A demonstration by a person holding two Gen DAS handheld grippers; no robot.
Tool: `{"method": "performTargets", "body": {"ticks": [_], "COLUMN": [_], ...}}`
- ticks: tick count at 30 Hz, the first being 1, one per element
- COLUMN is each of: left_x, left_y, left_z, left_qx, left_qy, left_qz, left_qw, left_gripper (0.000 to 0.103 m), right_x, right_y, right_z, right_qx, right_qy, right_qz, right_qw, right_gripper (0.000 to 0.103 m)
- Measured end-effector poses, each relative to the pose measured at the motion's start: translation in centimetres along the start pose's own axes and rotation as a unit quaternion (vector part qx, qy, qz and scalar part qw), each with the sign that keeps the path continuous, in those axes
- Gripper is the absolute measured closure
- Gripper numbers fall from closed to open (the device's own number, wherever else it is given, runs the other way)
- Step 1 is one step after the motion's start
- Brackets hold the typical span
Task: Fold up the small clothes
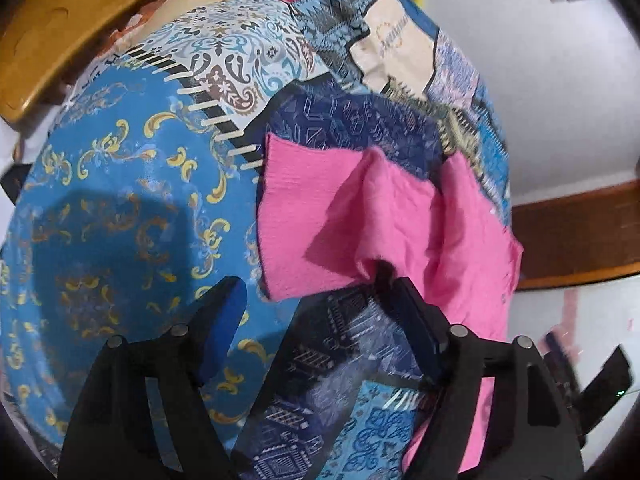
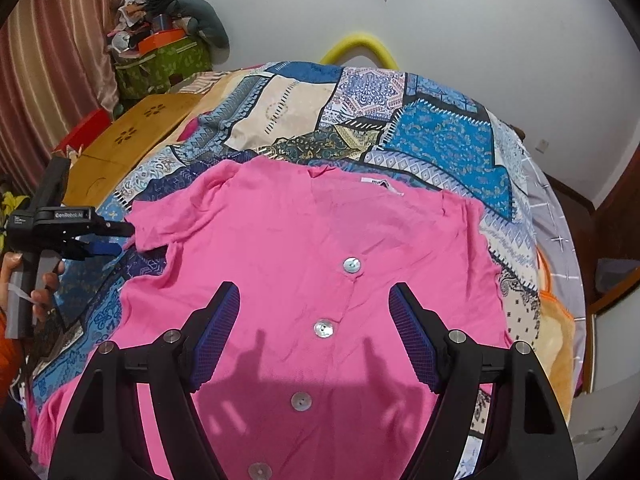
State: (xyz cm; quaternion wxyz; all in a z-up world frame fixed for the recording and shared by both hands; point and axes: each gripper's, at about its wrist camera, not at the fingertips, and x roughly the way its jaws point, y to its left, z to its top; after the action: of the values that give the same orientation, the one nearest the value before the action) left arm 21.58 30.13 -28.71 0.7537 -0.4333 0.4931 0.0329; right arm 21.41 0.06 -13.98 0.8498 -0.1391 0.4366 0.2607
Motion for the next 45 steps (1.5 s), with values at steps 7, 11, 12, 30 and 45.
{"method": "performTargets", "body": {"ticks": [7,11,12,30,45], "left_x": [0.3,1.0,1.2,-5.6,-5.3], "left_y": [1.0,0.9,0.9,-9.4,-28.1], "left_z": [0.9,1.6,1.7,2.9,-2.4], "left_qx": [-0.024,-0.018,-0.015,0.135,0.307], "left_qy": [-0.009,-0.009,-0.010,-0.125,-0.140], "left_qz": [-0.033,-0.009,0.001,0.095,0.056], "left_qw": [0.9991,0.9997,0.9998,0.9783,0.9396], "left_gripper": [0.046,0.076,0.081,0.100,0.100], "right_x": [1.4,1.6,1.6,-0.7,-3.9], "right_y": [0.0,-0.3,-0.5,-5.6,-8.0], "right_z": [-0.6,-0.9,-1.0,-2.0,-2.4], "right_qx": [0.012,0.018,0.022,0.069,0.089], "right_qy": [0.015,0.017,0.017,-0.008,-0.062], "right_qz": [0.008,0.011,0.012,0.014,0.045], "right_qw": [1.000,1.000,1.000,0.997,0.993], "right_gripper": [0.029,0.029,0.029,0.029,0.029]}}
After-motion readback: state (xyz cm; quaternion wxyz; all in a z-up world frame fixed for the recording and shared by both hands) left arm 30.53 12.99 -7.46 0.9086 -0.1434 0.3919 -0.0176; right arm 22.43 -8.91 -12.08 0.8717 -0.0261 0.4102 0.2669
